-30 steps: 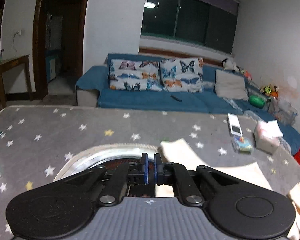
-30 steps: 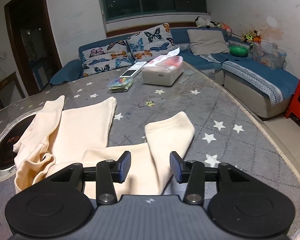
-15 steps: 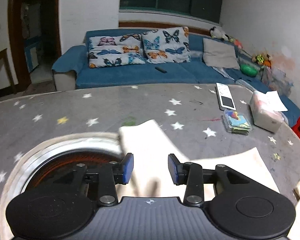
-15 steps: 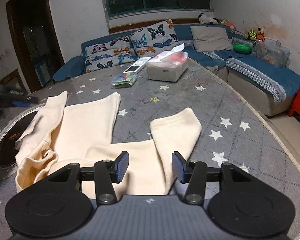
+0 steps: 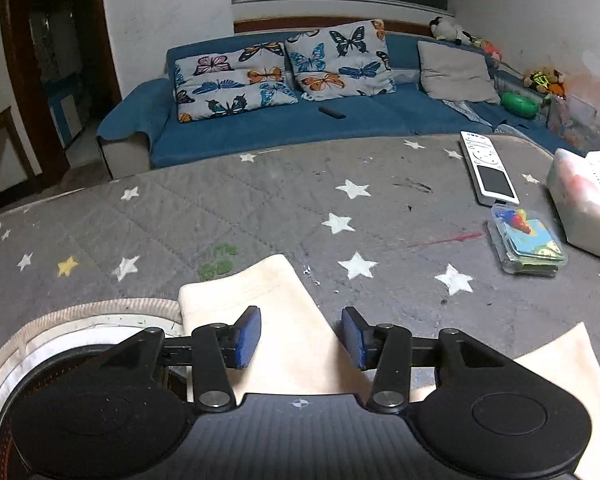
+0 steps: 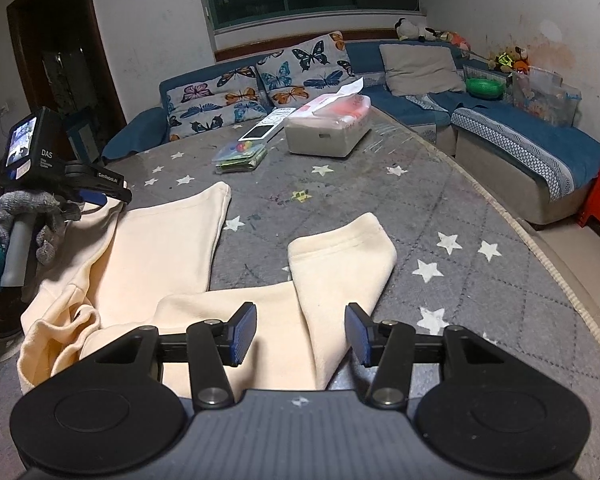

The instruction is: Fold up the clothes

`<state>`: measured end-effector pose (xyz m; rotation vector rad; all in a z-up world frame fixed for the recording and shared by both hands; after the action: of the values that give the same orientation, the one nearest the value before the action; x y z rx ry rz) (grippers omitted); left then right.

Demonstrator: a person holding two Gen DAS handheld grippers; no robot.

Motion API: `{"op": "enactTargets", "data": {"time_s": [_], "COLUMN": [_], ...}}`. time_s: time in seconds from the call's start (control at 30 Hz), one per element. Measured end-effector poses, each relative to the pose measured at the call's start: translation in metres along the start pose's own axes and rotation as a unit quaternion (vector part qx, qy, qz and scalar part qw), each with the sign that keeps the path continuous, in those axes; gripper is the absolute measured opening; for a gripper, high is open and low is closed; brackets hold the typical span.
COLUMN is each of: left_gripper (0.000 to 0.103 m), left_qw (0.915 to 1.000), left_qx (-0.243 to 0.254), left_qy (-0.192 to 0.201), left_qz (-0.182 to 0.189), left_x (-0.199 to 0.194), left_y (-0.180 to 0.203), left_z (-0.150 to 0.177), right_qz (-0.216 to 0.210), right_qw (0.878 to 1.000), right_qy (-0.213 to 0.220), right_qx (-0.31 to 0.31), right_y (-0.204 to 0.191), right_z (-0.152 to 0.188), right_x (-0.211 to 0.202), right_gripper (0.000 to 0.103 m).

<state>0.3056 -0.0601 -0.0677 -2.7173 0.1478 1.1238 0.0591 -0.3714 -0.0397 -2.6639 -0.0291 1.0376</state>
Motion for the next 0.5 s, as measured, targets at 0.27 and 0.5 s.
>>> {"op": "enactTargets", "data": {"time_s": [0.27, 0.5], "left_gripper": [0.005, 0.005], "left_qw": [0.9996, 0.9953], "left_qx": [-0.02, -0.04], "left_qy": [0.018, 0.086], "left_qz": [0.002, 0.018], "left_x": [-0.017, -0.082], "left_y": [-0.013, -0.03], "left_z": [0.002, 0.003], "right_qz": [-0.002, 0.011], "right_qw": [1.0, 1.0], "right_qy": [-0.001, -0.003], "right_qx": [-0.006, -0.017], "right_y": [-0.004, -0.003], "right_z": [0.0, 0.003], "right_x": [0.002, 0.009], "right_gripper": [0.056, 0.057]}}
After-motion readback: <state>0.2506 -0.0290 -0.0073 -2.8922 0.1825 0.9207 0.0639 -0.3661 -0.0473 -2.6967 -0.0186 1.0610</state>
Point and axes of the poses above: each gripper's, at about its wrist camera, not at the fingertips, and x roughly the way its jaws point, y to its right, z to its underside, the point moved 6 cm from there along x, roughly the way its jaws point, and after that the axes turned 9 degrees about x, right-handed, at the moved point
